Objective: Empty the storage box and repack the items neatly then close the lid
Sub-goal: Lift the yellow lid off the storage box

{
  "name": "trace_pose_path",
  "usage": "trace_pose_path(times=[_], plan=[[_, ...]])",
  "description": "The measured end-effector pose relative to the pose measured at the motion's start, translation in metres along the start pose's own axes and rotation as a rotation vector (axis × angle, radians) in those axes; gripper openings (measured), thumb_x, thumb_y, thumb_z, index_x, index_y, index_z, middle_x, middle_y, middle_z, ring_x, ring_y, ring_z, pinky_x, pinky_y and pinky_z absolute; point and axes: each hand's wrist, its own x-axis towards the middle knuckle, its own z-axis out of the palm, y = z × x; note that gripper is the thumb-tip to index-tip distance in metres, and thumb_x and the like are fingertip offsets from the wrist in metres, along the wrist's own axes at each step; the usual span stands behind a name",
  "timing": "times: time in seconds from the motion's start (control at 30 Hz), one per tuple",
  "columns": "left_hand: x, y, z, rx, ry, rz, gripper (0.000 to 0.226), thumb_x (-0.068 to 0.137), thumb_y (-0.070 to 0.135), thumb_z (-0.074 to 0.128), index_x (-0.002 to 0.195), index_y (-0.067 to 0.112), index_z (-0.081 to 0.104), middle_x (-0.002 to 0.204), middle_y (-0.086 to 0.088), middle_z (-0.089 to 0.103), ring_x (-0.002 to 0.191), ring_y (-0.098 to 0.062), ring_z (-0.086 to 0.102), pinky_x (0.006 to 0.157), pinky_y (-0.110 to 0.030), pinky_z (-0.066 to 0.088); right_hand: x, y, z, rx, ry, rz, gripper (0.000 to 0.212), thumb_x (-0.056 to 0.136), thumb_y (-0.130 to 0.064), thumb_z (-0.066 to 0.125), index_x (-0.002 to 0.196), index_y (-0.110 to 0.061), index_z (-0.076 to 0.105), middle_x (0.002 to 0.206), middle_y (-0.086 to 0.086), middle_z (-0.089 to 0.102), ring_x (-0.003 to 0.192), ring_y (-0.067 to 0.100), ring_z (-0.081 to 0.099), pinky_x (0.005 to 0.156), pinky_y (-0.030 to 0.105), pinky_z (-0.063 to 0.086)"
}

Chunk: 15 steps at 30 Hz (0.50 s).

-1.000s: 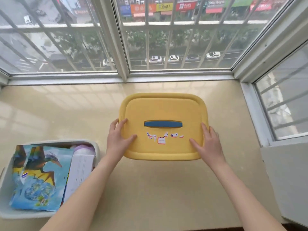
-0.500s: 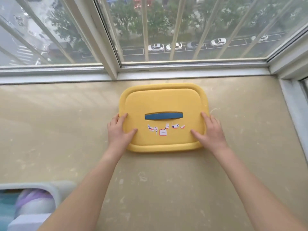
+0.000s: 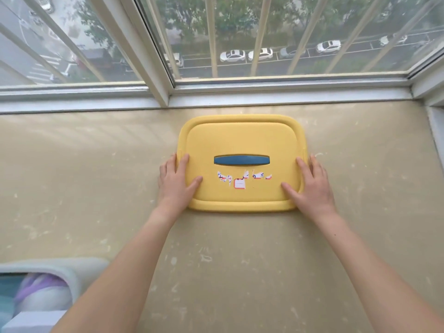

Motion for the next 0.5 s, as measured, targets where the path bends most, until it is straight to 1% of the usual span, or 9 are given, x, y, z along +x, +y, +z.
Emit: trace_pose_path(times=[0.03,0.1,0.17,0.23,0.3,0.4,0.5], plan=[[-0.003,0.004,-0.005,0.024,-0.002,0.009,0.069,0.089,0.049,0.062,0.149,0.024,0.037,0.157,-0.01,0.026,0.141,-0.031,0.02,0.113,-0.046,0.024,-0.002,-0.004,-0.005,0.003,0.022,-0.01,0.076,0.087,-0.042,0.07,0.151,-0.017,0.037,0.16,0.017,0.024,0.146,0.035,0.023,0.115,0.047,0.028],[-0.013,0.013,-0.023,0.065,0.055,0.085,0.061,0.089,0.048,0.059,0.142,0.02,0.048,0.151,-0.01,0.039,0.135,-0.035,0.033,0.104,-0.05,0.034,-0.009,-0.014,-0.02,0.028,0.099,-0.078,0.067,0.089,-0.035,0.069,0.145,-0.01,0.044,0.153,0.021,0.036,0.14,0.039,0.033,0.112,0.051,0.034],[-0.031,0.026,-0.048,0.038,0.116,0.191,0.057,0.088,0.048,0.049,0.134,0.015,0.057,0.139,-0.01,0.053,0.124,-0.034,0.048,0.096,-0.047,0.041,-0.021,-0.027,-0.042,0.044,0.186,-0.17,0.057,0.091,-0.036,0.062,0.138,-0.005,0.052,0.141,0.021,0.049,0.129,0.039,0.044,0.106,0.051,0.041],[-0.052,0.041,-0.079,-0.002,0.179,0.292,0.055,0.09,0.044,0.043,0.13,0.012,0.06,0.131,-0.007,0.06,0.117,-0.029,0.056,0.095,-0.041,0.042,-0.035,-0.045,-0.071,0.054,0.257,-0.261,0.053,0.092,-0.038,0.053,0.133,-0.003,0.056,0.131,0.018,0.056,0.119,0.034,0.05,0.1,0.049,0.045],[-0.077,0.057,-0.114,-0.016,0.233,0.36,0.051,0.092,0.042,0.042,0.129,0.012,0.061,0.129,-0.005,0.062,0.115,-0.028,0.057,0.096,-0.04,0.042,-0.055,-0.067,-0.103,0.062,0.321,-0.331,0.05,0.093,-0.037,0.051,0.13,-0.004,0.058,0.129,0.016,0.058,0.117,0.033,0.053,0.099,0.047,0.045],[-0.126,0.075,-0.165,-0.013,0.276,0.428,0.049,0.096,0.04,0.04,0.132,0.013,0.059,0.132,-0.004,0.06,0.118,-0.027,0.055,0.101,-0.038,0.039,-0.098,-0.097,-0.149,0.059,0.404,-0.416,0.05,0.094,-0.036,0.052,0.132,-0.005,0.059,0.131,0.015,0.058,0.123,0.033,0.053,0.104,0.046,0.043],[-0.188,0.088,-0.209,-0.025,0.304,0.506,0.048,0.098,0.039,0.038,0.133,0.013,0.058,0.132,-0.005,0.061,0.119,-0.029,0.056,0.103,-0.039,0.037,-0.155,-0.122,-0.185,0.051,0.443,-0.454,0.051,0.094,-0.039,0.051,0.133,-0.007,0.058,0.133,0.013,0.059,0.126,0.034,0.053,0.105,0.049,0.042]])
